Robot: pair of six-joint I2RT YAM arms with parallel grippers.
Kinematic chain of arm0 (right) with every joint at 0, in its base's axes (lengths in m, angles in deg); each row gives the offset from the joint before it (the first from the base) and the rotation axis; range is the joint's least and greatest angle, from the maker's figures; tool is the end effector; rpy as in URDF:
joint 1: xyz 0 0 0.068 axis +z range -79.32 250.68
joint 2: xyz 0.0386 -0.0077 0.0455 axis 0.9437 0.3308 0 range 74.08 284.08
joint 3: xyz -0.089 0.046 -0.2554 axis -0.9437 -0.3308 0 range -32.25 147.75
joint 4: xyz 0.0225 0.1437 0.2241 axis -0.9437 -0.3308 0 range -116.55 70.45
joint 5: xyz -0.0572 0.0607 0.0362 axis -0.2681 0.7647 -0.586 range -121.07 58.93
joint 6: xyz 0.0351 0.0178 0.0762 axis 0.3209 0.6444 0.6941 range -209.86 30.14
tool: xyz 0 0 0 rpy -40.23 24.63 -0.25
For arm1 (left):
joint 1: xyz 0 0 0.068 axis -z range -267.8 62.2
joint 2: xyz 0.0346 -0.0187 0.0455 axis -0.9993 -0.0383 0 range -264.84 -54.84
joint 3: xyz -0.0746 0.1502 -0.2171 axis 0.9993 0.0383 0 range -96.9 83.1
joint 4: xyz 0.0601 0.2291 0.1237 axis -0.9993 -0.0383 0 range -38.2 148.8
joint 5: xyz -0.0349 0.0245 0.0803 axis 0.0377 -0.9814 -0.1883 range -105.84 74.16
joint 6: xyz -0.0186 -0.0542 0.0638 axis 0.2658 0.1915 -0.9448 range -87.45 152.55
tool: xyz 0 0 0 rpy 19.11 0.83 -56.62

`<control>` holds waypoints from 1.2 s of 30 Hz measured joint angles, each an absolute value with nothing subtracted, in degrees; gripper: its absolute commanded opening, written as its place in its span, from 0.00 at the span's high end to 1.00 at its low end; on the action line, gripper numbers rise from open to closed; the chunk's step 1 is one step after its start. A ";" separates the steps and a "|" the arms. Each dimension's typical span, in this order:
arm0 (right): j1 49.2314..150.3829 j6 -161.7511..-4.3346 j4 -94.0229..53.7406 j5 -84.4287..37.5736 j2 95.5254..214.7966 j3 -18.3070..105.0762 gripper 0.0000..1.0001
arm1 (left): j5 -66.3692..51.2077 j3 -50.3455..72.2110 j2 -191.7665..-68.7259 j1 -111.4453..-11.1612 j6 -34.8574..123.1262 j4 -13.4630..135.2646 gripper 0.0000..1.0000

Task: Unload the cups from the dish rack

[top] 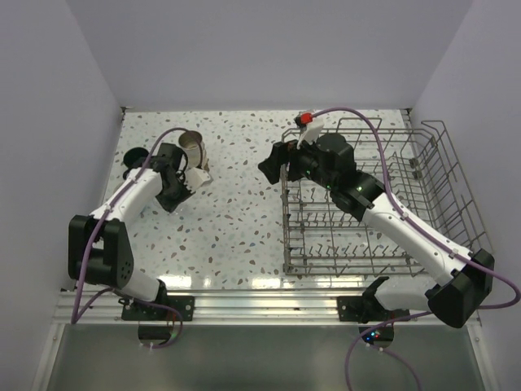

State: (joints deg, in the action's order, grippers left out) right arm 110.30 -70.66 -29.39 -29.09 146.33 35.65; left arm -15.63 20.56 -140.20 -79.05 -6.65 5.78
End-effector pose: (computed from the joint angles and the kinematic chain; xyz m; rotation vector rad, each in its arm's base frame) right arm 0.2595 0.2182 0.3706 -0.3591 1.8505 0.7488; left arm 0.2865 -0.0445 0.1910 1.1796 2.6501 0.0895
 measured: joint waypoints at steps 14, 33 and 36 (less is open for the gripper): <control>109.20 -71.55 -37.70 -39.56 146.33 37.11 0.02 | -17.25 19.60 -143.77 -79.03 -7.76 5.98 0.67; 86.30 -71.86 -50.42 -52.91 144.65 34.77 0.02 | -11.15 11.20 -127.18 -79.05 -1.71 10.26 0.00; 82.47 -72.14 -50.53 -54.31 146.20 32.94 0.02 | -12.22 11.20 -123.68 -79.05 1.38 14.02 0.00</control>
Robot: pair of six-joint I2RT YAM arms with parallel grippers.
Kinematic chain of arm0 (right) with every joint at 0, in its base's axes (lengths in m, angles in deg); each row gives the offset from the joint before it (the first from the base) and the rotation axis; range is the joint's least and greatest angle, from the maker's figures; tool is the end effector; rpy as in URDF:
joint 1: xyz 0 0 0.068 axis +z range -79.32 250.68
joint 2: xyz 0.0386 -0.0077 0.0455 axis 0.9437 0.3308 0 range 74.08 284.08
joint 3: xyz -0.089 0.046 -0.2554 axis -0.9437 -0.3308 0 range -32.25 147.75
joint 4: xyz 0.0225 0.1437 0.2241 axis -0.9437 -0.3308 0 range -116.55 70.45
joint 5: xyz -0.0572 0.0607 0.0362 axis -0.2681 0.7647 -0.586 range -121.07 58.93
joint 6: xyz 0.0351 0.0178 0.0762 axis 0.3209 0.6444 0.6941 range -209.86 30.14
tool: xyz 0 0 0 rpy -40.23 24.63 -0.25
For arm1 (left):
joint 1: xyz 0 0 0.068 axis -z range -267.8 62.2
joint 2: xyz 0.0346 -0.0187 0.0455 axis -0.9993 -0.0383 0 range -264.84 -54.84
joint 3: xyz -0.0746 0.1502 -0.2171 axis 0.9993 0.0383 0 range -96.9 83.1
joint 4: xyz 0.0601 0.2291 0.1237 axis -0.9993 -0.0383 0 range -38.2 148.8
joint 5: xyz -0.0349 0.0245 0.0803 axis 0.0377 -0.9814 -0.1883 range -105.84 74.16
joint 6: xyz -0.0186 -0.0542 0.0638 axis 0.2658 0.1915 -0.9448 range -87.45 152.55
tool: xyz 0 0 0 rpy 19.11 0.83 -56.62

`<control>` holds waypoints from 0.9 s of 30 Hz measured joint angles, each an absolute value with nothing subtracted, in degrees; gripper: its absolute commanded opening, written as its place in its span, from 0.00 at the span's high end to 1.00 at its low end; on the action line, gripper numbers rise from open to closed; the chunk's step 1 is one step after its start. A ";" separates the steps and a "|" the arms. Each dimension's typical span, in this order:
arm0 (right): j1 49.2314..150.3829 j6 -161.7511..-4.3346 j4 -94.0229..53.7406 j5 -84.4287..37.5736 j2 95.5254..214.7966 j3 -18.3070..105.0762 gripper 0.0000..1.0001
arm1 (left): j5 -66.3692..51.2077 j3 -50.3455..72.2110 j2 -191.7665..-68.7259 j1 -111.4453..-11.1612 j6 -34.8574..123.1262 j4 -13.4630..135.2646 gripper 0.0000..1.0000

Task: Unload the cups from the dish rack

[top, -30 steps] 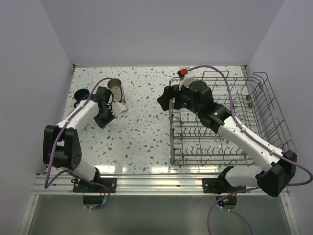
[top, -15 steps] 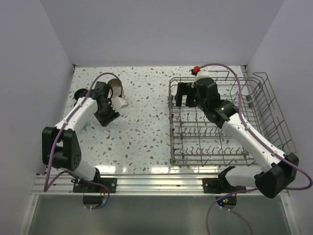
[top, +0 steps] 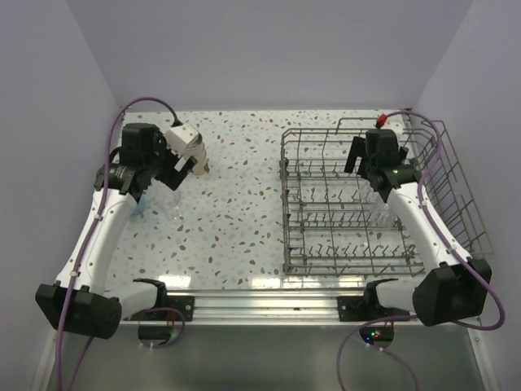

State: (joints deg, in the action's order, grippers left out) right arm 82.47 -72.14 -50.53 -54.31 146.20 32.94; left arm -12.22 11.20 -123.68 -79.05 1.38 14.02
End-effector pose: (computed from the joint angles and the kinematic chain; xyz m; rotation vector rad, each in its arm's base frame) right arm 0.3078 0.0337 0.3074 0.3292 2.1504 -0.1611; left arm 0.2793 -0.0479 0.3350 0.8162 2.1509 0.1291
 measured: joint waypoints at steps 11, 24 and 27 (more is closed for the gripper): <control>75.50 -71.01 -49.22 -53.79 151.95 28.63 0.02 | -16.20 11.86 -118.91 -81.34 12.06 23.18 0.00; 71.50 -69.59 -43.82 -50.38 155.11 24.20 0.35 | -14.74 13.26 -118.96 -81.37 12.50 23.62 0.00; 71.33 -69.72 -43.53 -50.27 155.20 24.20 0.49 | -14.30 13.26 -118.96 -81.37 12.48 23.60 0.00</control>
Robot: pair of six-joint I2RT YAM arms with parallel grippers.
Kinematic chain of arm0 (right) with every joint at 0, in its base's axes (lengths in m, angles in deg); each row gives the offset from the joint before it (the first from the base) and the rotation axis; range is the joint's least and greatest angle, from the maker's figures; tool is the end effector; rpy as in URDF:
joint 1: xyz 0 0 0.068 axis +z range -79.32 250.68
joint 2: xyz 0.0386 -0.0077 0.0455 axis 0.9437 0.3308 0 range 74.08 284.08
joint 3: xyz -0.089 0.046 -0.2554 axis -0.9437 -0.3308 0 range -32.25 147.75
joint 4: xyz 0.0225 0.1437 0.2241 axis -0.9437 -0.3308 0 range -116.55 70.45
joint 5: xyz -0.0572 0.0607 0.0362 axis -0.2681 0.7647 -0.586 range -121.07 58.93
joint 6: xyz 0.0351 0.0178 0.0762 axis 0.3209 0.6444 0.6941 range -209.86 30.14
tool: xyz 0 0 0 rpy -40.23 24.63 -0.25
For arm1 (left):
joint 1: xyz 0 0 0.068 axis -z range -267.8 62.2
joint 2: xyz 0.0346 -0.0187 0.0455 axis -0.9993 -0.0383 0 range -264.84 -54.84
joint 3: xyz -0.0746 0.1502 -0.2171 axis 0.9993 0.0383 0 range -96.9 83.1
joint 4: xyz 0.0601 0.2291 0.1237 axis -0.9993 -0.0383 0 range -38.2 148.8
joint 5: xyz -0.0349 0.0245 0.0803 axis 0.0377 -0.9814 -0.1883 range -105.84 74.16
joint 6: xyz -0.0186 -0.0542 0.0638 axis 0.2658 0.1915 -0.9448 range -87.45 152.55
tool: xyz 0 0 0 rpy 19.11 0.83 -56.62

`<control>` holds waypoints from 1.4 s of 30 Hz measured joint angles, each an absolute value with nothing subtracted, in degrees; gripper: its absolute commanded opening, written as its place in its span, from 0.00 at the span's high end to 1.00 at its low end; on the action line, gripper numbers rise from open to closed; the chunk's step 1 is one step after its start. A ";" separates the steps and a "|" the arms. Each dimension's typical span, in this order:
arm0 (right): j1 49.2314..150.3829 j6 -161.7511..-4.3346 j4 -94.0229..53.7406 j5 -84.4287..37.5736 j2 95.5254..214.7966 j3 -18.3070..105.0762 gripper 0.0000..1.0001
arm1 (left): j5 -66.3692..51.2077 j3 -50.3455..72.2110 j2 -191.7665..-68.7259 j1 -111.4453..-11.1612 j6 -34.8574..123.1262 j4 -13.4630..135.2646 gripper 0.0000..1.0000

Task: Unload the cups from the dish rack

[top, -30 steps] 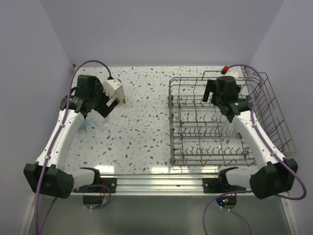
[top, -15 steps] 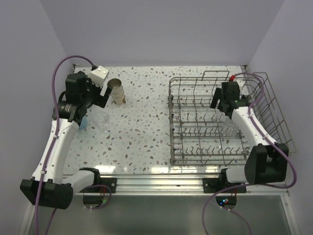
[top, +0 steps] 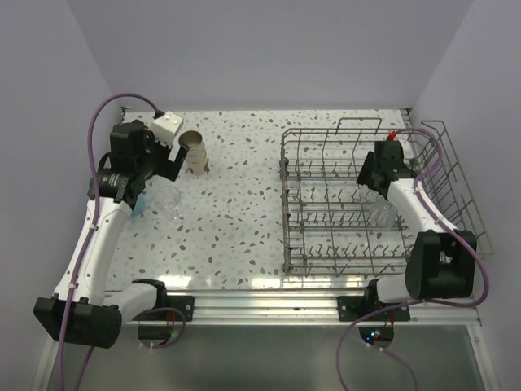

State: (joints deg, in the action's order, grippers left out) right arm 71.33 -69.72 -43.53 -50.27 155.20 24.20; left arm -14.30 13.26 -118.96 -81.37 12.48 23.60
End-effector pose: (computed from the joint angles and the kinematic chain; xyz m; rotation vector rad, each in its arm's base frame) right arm 0.3286 -0.0212 0.2165 0.5494 2.3067 -0.2326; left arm 0.2762 -0.0333 0.3636 0.4946 2.0277 0.1168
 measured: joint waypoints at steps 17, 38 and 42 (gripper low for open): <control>72.64 -73.15 -50.05 -47.87 141.26 32.98 0.72 | -0.29 12.86 -120.25 -83.64 12.87 22.68 0.04; 102.27 -56.17 -8.78 -7.06 153.43 34.14 0.70 | 49.41 6.50 -123.70 -93.85 6.32 13.37 0.00; 105.38 -53.91 -3.80 -4.50 155.70 34.69 0.70 | 58.35 8.25 -123.31 -93.80 11.95 18.33 0.02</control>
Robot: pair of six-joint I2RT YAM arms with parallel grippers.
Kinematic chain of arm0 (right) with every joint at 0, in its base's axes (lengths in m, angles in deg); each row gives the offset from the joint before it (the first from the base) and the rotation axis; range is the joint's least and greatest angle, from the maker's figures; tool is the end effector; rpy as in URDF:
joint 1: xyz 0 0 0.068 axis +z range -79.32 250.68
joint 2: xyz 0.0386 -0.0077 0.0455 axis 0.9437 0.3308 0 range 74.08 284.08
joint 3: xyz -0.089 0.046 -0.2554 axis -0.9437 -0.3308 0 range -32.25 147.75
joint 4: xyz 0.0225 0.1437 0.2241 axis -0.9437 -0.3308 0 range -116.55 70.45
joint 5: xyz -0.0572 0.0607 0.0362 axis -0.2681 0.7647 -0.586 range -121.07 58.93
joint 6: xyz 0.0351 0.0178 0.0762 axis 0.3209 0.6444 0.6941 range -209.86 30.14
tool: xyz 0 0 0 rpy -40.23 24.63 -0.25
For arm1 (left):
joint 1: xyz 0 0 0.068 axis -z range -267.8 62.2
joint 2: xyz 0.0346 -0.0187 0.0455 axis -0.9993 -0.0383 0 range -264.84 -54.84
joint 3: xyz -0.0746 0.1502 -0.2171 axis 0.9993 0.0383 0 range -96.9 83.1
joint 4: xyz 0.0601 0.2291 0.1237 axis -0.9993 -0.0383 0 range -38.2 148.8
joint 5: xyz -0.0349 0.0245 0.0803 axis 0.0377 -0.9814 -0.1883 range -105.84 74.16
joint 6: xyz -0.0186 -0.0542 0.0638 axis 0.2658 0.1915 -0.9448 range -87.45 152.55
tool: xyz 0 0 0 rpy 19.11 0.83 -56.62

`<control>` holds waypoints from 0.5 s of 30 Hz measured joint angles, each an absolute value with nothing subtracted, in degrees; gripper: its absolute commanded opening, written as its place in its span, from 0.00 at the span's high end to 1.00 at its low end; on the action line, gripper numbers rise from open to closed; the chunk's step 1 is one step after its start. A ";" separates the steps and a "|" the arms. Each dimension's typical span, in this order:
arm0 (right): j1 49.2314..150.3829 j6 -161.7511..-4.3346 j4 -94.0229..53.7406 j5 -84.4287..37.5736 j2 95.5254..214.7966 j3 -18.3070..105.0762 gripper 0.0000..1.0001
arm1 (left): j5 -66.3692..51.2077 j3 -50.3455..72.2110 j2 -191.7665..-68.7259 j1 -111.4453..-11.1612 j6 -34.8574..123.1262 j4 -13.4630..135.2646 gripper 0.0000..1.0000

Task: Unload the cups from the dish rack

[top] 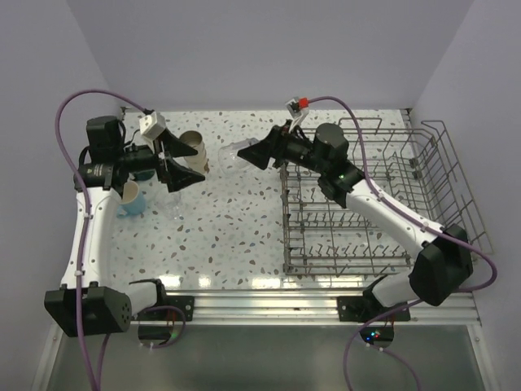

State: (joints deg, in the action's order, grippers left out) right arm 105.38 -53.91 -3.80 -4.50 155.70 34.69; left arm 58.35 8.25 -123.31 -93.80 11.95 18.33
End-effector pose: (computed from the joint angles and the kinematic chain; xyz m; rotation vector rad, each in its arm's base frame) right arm 0.2940 0.2447 0.3734 -0.3830 1.6724 1.3038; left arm 0.2501 -0.0469 0.3951 0.9004 1.6126 -1.0520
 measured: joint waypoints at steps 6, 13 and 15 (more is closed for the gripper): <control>108.11 -52.27 1.86 -4.28 156.34 36.68 0.70 | 61.98 15.57 -122.61 -93.65 30.55 35.25 0.06; 110.89 -51.31 5.40 -4.30 159.31 38.60 0.71 | 63.58 19.16 -121.60 -91.42 46.71 51.70 0.05; 111.45 -51.16 5.43 -4.28 160.54 38.77 0.71 | 64.23 20.16 -121.06 -90.63 50.99 56.08 0.10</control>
State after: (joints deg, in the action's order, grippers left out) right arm 111.45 -51.16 5.43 -4.28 160.54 38.77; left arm 64.23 20.16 -121.06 -90.63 50.99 56.08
